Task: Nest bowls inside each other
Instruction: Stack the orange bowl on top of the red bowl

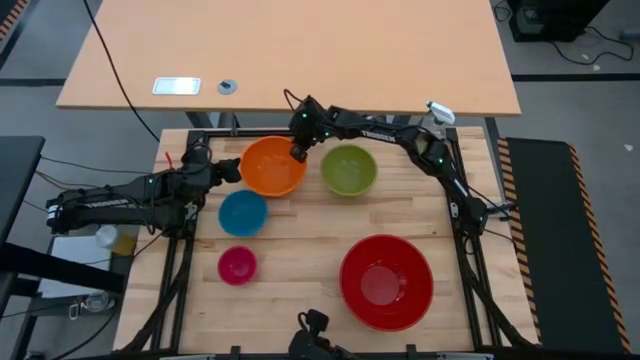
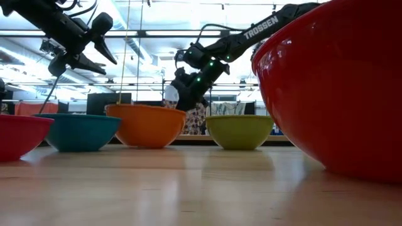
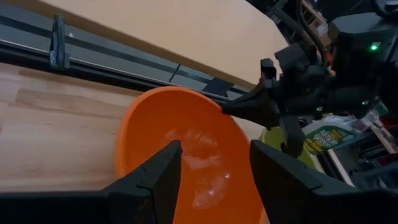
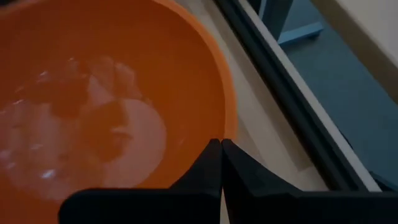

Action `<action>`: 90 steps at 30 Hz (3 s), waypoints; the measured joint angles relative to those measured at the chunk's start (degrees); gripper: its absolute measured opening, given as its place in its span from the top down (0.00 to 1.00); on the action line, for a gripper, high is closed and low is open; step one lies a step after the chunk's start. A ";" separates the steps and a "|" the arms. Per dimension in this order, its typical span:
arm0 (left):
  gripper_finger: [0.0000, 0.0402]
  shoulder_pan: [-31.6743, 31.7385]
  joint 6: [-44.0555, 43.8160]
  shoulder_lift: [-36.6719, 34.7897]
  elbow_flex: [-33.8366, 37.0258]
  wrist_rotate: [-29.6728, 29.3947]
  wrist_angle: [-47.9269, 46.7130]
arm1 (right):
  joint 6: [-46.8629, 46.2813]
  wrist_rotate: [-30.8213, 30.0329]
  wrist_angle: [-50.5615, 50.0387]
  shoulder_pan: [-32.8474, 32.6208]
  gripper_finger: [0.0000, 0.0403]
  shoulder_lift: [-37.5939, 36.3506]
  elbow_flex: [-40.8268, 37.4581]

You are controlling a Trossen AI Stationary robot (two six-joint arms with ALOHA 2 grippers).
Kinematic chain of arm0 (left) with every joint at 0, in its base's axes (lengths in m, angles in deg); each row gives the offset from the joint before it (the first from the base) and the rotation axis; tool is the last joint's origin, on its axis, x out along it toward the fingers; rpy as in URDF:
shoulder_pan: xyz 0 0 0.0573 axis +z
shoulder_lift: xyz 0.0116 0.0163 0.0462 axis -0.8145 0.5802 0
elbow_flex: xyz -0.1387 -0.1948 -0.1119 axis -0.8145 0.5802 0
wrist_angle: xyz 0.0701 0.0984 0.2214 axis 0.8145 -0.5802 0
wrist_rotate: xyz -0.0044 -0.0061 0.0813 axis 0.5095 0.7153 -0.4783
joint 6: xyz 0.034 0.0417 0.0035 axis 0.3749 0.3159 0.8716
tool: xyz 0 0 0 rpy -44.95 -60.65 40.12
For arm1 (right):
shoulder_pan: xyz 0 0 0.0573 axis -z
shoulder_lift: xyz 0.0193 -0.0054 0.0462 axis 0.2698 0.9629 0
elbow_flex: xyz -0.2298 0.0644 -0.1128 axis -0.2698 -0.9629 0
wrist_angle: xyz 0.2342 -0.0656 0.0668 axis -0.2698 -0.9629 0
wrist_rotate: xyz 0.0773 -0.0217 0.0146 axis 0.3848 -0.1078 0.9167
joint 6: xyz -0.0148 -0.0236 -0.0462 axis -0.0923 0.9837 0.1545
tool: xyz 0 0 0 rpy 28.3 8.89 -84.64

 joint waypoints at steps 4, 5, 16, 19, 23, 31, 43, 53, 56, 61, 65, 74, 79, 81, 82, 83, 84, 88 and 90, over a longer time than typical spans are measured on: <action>0.52 0.00 0.28 -0.02 0.00 0.00 1.45 | 1.91 -0.54 -2.09 0.02 0.98 -2.02 0.00; 0.52 0.00 0.84 -0.02 0.00 0.00 1.69 | 2.05 -0.54 -2.32 0.02 0.98 -2.56 0.00; 0.52 0.00 2.54 -0.02 0.00 -0.01 2.58 | 3.66 -0.29 -10.87 -0.02 0.98 -7.09 0.02; 0.52 0.00 4.09 -0.02 0.00 -0.02 2.71 | 3.74 0.71 -13.30 0.25 0.98 -7.25 0.02; 0.52 0.00 4.57 -0.01 0.00 -0.02 2.85 | 3.29 3.12 -13.26 0.78 0.97 -7.31 0.02; 0.52 0.00 4.57 0.00 0.00 -0.02 2.89 | 2.75 5.32 -9.00 0.72 0.71 -4.21 -0.60; 0.52 0.05 4.53 0.51 0.02 0.45 3.62 | 0.42 1.71 -5.25 0.01 0.45 0.60 -0.68; 0.52 0.24 4.81 1.55 0.02 0.46 3.81 | 0.19 0.73 -4.81 -1.11 0.83 1.59 -0.76; 0.52 0.24 4.83 1.55 0.02 0.46 3.79 | -1.33 2.47 -3.94 -1.18 0.95 1.48 -0.69; 0.52 0.24 4.83 1.51 0.02 0.46 3.79 | -3.96 3.49 -4.60 -0.71 0.92 1.10 -0.77; 0.52 0.24 4.87 1.51 0.02 0.46 3.81 | -4.12 3.29 -4.66 -0.16 0.92 -0.37 -0.81; 0.52 0.26 4.92 1.51 0.02 0.46 3.85 | -4.03 7.02 -8.69 0.68 0.95 -5.16 -0.80; 0.52 0.26 4.92 1.51 0.02 0.46 3.94 | -3.84 9.77 -10.39 0.79 0.91 -8.47 -0.79; 0.52 0.26 5.04 1.51 0.02 0.46 3.94 | -3.72 11.25 -10.90 0.79 0.91 -9.85 -0.79; 0.52 0.26 5.37 1.51 0.02 0.45 3.95 | -3.72 12.42 -11.42 0.82 0.91 -10.59 -0.79; 0.52 0.26 5.84 1.51 0.02 0.46 3.98 | -3.48 13.57 -12.36 0.83 0.92 -11.36 -0.79; 0.52 0.26 6.07 1.51 0.02 0.48 4.01 | -2.85 14.96 -13.65 0.85 0.92 -12.18 -0.76; 0.52 0.26 6.67 1.51 0.02 0.68 4.01 | 2.74 18.97 -21.09 0.57 0.93 -15.61 -0.76; 0.52 0.26 7.79 1.51 0.02 0.72 4.03 | 5.17 19.83 -24.77 0.09 0.93 -17.26 -0.76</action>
